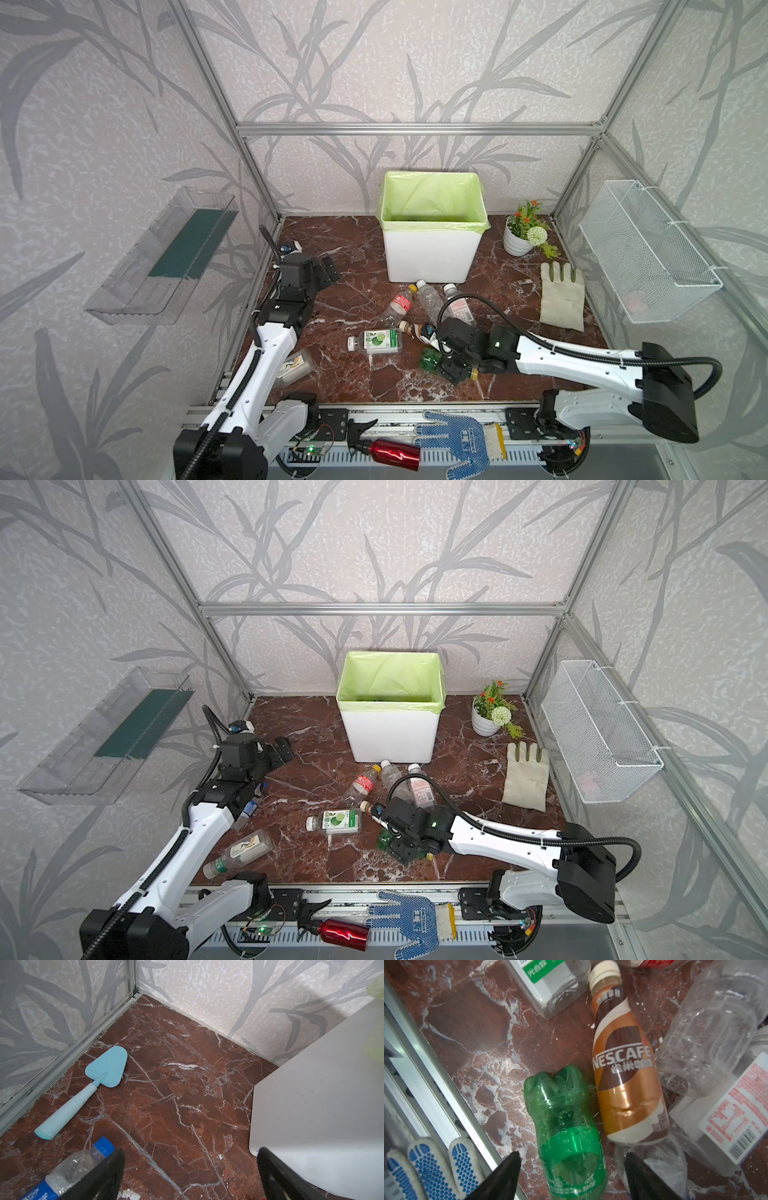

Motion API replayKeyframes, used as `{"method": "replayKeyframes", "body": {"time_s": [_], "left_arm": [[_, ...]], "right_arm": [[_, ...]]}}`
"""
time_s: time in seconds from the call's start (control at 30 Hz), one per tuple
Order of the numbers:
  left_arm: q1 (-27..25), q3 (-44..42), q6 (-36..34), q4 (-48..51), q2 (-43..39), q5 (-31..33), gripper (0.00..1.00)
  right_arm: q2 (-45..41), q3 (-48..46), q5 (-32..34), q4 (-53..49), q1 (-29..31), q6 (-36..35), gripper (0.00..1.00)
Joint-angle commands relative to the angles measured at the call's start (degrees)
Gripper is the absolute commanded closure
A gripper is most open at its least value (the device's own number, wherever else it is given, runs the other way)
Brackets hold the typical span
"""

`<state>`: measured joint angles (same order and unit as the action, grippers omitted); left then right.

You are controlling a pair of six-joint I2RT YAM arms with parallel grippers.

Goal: Throw the plastic bottles in the bin
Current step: 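Withdraw the left gripper while the right gripper reaches to another green bottle, then lift the green bottle with the right gripper over the bin and drop it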

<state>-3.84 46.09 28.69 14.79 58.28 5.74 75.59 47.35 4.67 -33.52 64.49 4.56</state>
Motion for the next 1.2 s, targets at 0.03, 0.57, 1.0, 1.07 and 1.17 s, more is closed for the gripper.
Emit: {"method": "replayKeyframes", "body": {"time_s": [0.03,0.57,1.0,1.07,1.17], "left_arm": [[0.4,-0.5,0.8,0.2,-0.4,-0.5,0.01],[1.0,-1.5,-0.3,1.3,-1.3,-0.7,0.01],[1.8,-2.8,-0.7,2.0,-2.6,-0.6,0.01],[1.9,-3.0,-0.8,2.1,-2.7,-0.7,0.01],[2.0,-3.2,-0.9,2.1,-2.8,-0.7,0.01]], "right_arm": [[3.6,3.5,-0.4,-4.7,1.4,-1.2,0.21],[21.1,14.1,0.3,-11.9,3.3,-1.3,0.28],[27.3,20.5,-0.8,-15.3,4.2,-3.2,0.42],[26.2,22.3,-0.3,-15.7,4.2,-3.7,0.46],[24.2,28.2,2.5,-18.0,4.2,-4.6,0.49]]}}
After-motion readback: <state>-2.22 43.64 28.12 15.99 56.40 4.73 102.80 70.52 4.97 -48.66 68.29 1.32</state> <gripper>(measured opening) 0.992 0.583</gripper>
